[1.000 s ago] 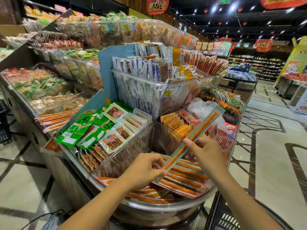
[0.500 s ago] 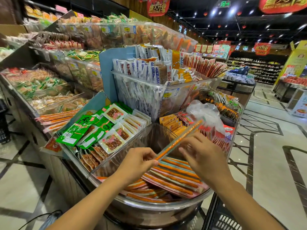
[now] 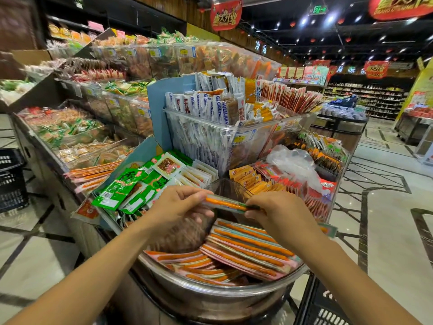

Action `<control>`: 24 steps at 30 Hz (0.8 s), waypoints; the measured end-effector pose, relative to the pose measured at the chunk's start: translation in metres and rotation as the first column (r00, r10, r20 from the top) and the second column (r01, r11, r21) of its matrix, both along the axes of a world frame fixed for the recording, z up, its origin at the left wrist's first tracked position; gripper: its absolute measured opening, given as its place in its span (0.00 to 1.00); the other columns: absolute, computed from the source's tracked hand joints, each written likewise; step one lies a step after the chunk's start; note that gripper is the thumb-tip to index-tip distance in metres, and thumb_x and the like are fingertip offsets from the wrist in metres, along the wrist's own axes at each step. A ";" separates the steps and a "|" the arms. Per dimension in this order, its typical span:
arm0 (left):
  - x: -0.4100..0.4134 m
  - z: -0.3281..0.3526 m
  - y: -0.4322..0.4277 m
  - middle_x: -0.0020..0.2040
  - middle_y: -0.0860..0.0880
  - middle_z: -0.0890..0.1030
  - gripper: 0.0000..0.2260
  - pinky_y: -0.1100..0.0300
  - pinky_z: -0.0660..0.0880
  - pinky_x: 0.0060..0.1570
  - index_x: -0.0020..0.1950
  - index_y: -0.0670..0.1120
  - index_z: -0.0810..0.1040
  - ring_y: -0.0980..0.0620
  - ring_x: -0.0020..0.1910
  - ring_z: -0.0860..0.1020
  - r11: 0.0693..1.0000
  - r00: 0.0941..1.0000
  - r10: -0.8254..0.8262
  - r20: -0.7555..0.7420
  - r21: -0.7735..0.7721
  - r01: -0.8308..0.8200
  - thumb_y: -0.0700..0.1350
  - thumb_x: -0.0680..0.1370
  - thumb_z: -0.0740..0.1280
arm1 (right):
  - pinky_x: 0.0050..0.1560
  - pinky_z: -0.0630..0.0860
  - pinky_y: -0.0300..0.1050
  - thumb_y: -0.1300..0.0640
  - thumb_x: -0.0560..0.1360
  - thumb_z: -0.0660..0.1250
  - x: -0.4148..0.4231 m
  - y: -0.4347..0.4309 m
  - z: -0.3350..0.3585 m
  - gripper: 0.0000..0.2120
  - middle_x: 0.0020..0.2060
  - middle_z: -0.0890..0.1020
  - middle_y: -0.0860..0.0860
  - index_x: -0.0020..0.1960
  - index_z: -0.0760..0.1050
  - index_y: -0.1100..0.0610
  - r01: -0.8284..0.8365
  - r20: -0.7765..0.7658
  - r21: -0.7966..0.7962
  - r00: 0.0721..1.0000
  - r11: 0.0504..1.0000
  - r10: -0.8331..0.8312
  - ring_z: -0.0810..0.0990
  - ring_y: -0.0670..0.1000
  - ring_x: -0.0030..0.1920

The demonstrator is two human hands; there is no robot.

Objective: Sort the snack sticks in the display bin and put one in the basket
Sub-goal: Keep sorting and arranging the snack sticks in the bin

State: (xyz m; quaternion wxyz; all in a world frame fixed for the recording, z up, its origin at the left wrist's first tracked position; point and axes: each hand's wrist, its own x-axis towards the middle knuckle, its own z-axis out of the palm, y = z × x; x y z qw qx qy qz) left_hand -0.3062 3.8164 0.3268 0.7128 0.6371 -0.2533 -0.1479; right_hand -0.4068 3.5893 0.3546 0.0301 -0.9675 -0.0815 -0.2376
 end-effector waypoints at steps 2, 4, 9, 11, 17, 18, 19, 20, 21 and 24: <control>0.005 0.002 0.002 0.47 0.39 0.86 0.09 0.63 0.80 0.31 0.57 0.40 0.81 0.48 0.40 0.86 0.998 0.999 0.025 -0.026 -0.053 -0.026 0.41 0.82 0.63 | 0.41 0.77 0.46 0.47 0.78 0.70 0.000 -0.002 0.002 0.05 0.40 0.83 0.43 0.48 0.82 0.47 0.022 0.000 0.090 1.000 0.996 -0.022 0.79 0.45 0.42; 0.008 0.004 0.003 0.49 0.40 0.86 0.10 0.63 0.80 0.32 0.58 0.41 0.80 0.47 0.40 0.86 0.996 0.997 0.072 -0.009 -0.051 -0.072 0.43 0.82 0.63 | 0.38 0.72 0.42 0.48 0.76 0.73 -0.001 -0.005 0.006 0.04 0.38 0.82 0.42 0.45 0.82 0.47 0.049 0.022 0.273 0.998 0.961 -0.057 0.77 0.41 0.37; 0.004 0.001 -0.008 0.46 0.44 0.87 0.07 0.65 0.71 0.26 0.54 0.44 0.82 0.53 0.32 0.79 0.982 0.977 0.147 0.155 0.092 -0.163 0.43 0.82 0.65 | 0.36 0.76 0.46 0.53 0.74 0.76 -0.001 -0.011 0.024 0.10 0.31 0.81 0.47 0.36 0.78 0.49 -0.046 0.188 0.759 0.970 0.649 -0.151 0.80 0.48 0.33; -0.002 -0.004 -0.020 0.45 0.47 0.87 0.06 0.64 0.72 0.28 0.52 0.47 0.83 0.57 0.30 0.76 0.970 0.959 0.139 0.246 0.159 -0.181 0.44 0.82 0.66 | 0.34 0.77 0.50 0.54 0.75 0.75 -0.002 -0.009 0.027 0.13 0.30 0.81 0.52 0.37 0.74 0.53 -0.093 0.199 0.861 0.966 0.499 -0.165 0.80 0.53 0.31; -0.024 -0.029 -0.057 0.49 0.59 0.84 0.13 0.70 0.71 0.39 0.58 0.55 0.81 0.67 0.35 0.76 0.908 0.861 -0.044 0.506 0.380 -0.176 0.54 0.75 0.75 | 0.35 0.79 0.52 0.59 0.79 0.70 -0.002 -0.004 0.005 0.11 0.23 0.78 0.48 0.43 0.71 0.61 -0.049 0.112 0.954 0.973 0.296 -0.200 0.80 0.51 0.26; -0.024 -0.034 -0.062 0.48 0.59 0.84 0.15 0.71 0.69 0.38 0.58 0.55 0.80 0.68 0.34 0.75 0.892 0.838 -0.055 0.544 0.404 -0.204 0.55 0.74 0.76 | 0.33 0.79 0.49 0.59 0.79 0.70 -0.003 -0.004 -0.001 0.10 0.24 0.79 0.50 0.45 0.72 0.62 -0.035 0.098 0.958 0.973 0.283 -0.209 0.81 0.51 0.27; -0.025 -0.039 -0.066 0.47 0.59 0.83 0.15 0.71 0.68 0.37 0.58 0.55 0.80 0.68 0.34 0.75 0.871 0.809 -0.063 0.584 0.427 -0.241 0.56 0.73 0.76 | 0.31 0.78 0.45 0.59 0.78 0.70 -0.004 -0.004 -0.006 0.09 0.26 0.79 0.51 0.48 0.73 0.63 -0.019 0.080 0.963 0.973 0.270 -0.216 0.81 0.52 0.27; -0.024 -0.043 -0.070 0.46 0.60 0.82 0.16 0.70 0.67 0.38 0.58 0.56 0.80 0.68 0.35 0.75 0.846 0.777 -0.074 0.625 0.452 -0.284 0.57 0.73 0.75 | 0.29 0.76 0.41 0.60 0.78 0.70 -0.006 -0.005 -0.010 0.08 0.28 0.80 0.52 0.50 0.73 0.63 -0.004 0.061 0.968 0.974 0.251 -0.220 0.81 0.52 0.27; -0.023 -0.047 -0.073 0.46 0.60 0.81 0.16 0.70 0.67 0.39 0.58 0.56 0.79 0.68 0.37 0.74 0.820 0.748 -0.094 0.658 0.477 -0.317 0.58 0.73 0.75 | 0.28 0.75 0.39 0.61 0.78 0.70 -0.007 -0.005 -0.014 0.07 0.31 0.81 0.54 0.52 0.73 0.62 0.007 0.046 0.973 0.974 0.231 -0.222 0.81 0.51 0.27; -0.020 -0.056 -0.080 0.50 0.61 0.79 0.17 0.64 0.73 0.47 0.59 0.58 0.78 0.64 0.45 0.75 0.754 0.677 -0.174 0.715 0.540 -0.375 0.61 0.73 0.73 | 0.30 0.79 0.40 0.63 0.78 0.69 -0.010 -0.008 -0.026 0.05 0.38 0.83 0.58 0.52 0.74 0.60 0.023 0.015 0.985 0.975 0.170 -0.224 0.81 0.49 0.27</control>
